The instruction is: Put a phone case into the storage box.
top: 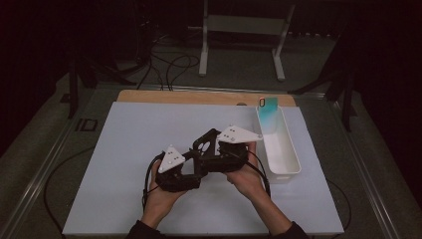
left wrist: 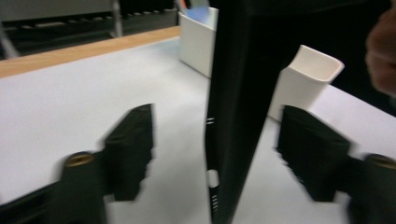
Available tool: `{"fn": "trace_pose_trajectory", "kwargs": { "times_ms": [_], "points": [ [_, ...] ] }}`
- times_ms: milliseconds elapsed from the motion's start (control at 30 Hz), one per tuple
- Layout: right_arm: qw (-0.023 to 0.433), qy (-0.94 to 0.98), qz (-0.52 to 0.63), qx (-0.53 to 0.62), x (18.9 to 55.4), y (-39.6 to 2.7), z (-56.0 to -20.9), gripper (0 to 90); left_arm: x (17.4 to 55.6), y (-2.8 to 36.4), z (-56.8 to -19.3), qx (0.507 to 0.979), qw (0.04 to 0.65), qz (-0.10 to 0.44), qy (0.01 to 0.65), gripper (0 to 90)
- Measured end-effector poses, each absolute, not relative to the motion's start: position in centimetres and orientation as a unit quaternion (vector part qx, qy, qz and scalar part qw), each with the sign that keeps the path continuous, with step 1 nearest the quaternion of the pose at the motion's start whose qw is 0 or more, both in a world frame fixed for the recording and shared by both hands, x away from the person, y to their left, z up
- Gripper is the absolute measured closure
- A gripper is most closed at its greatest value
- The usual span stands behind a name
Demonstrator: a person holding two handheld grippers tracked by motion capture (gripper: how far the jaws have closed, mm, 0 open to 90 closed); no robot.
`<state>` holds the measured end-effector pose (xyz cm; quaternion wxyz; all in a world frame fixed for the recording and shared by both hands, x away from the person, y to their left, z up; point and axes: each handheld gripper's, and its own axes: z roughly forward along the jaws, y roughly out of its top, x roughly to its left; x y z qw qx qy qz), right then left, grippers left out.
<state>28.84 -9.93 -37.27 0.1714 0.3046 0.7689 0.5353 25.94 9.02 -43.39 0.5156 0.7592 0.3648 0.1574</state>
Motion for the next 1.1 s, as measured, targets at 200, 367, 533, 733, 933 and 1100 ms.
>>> {"fn": "trace_pose_trajectory", "kwargs": {
  "times_ms": [200,367,533,733,933,1100],
  "points": [
    [0.175,0.77,0.533,0.304,28.9,-10.1,-37.2,14.2,25.8,10.0,-43.5,0.75,0.52,0.169,0.373,6.9],
    [0.178,0.77,0.532,0.305,28.9,-10.4,-37.2,14.1,25.5,10.7,-43.6,0.75,0.519,0.182,0.367,0.9],
    [0.182,0.769,0.529,0.309,29.0,-10.8,-37.2,14.1,25.1,11.7,-43.8,0.747,0.508,0.222,0.367,0.2],
    [0.187,0.769,0.524,0.315,29.2,-11.6,-37.4,14.1,24.8,12.9,-44.3,0.745,0.501,0.241,0.369,0.1],
    [0.192,0.767,0.522,0.32,29.3,-12.3,-37.5,14.1,24.2,14.3,-44.8,0.738,0.499,0.255,0.375,0.1],
    [0.195,0.764,0.52,0.327,29.3,-12.8,-37.6,14.1,23.6,15.9,-45.5,0.735,0.492,0.269,0.382,0.1]
  ]
}}
